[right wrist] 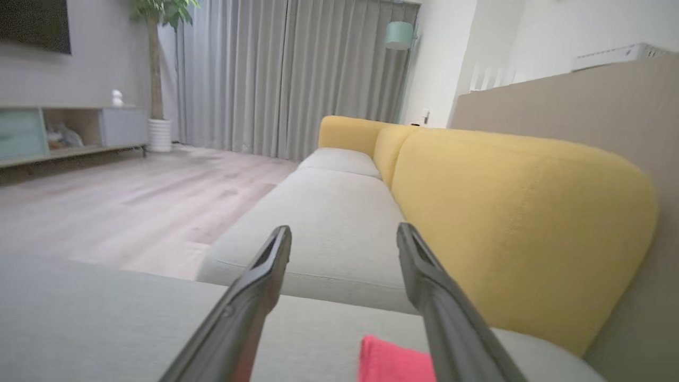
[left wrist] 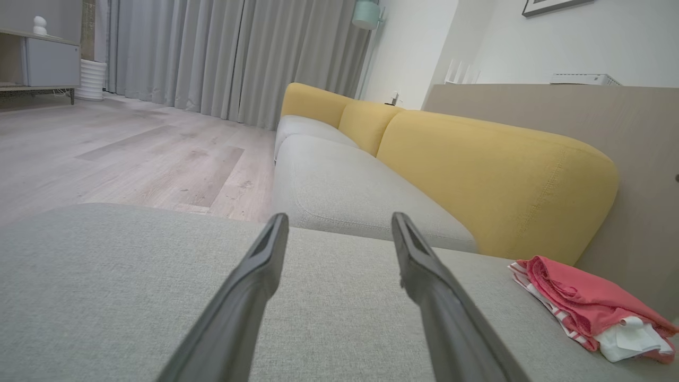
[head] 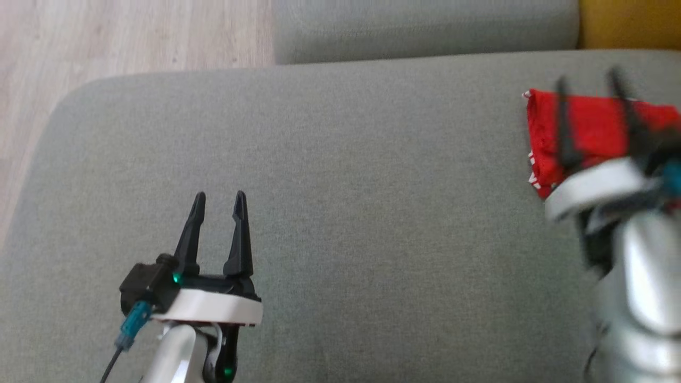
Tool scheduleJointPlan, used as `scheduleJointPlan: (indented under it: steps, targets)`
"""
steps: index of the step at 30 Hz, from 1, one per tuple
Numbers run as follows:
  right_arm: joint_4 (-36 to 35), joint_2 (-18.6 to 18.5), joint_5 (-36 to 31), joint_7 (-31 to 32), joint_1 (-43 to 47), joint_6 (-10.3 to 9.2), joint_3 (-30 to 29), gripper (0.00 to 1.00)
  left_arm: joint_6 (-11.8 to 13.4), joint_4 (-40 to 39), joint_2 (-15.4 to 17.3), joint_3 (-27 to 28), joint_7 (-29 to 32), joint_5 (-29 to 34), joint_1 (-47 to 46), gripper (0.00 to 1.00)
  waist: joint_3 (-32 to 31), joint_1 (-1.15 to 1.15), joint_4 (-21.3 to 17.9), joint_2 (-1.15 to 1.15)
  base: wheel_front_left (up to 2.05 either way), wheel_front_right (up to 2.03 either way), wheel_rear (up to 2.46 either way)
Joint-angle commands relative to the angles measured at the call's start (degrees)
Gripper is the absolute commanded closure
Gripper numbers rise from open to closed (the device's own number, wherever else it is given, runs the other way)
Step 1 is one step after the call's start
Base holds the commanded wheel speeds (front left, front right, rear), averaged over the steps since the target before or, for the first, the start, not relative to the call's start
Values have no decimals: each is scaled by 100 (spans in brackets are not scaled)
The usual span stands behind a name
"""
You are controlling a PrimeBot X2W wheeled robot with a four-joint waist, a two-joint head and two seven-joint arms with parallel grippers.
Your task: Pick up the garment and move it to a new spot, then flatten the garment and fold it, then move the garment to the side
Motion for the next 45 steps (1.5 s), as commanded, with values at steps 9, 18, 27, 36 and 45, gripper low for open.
scheduleJointPlan:
  steps: [9, 18, 27, 36, 45]
  targets:
    - [-242, 369, 949, -739, 1074, 37, 477, 0, 27, -202, 36, 290, -28, 14, 257, 0, -284, 1, -34, 0, 0, 0, 0]
    - [-12, 373, 1566, -1032, 1610, 37, 795, 0, 62, -251, 36, 347, -28, -21, 490, 0, -405, 1, -48, 0, 0, 0, 0]
    - [44, 373, 1615, -1091, 1679, 37, 898, 0, 125, -306, 36, 298, -28, -36, 525, 0, -426, 1, -81, 0, 0, 0, 0]
    - [66, 374, 1633, -1107, 1657, 37, 959, 0, 110, -192, 36, 210, -28, 28, 491, 0, -394, 1, -130, 0, 0, 0, 0]
    - [45, 374, 1671, -1113, 1645, 37, 1016, 0, 64, -260, 36, 302, -28, -187, 486, 0, -377, 1, -123, 0, 0, 0, 0]
